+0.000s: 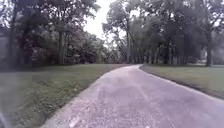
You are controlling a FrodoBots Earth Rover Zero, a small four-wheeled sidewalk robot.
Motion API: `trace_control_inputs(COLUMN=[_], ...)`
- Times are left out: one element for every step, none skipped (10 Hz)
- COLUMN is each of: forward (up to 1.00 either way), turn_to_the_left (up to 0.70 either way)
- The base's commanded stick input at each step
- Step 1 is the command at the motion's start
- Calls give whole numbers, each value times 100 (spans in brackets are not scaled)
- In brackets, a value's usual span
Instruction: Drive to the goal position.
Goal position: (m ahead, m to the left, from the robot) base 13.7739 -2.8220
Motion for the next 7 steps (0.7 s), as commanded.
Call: trace_control_inputs(forward=[70, 70, 70, 70, 70, 70, 70], turn_to_the_left=[0, 0, 0, 0, 0, 0, 0])
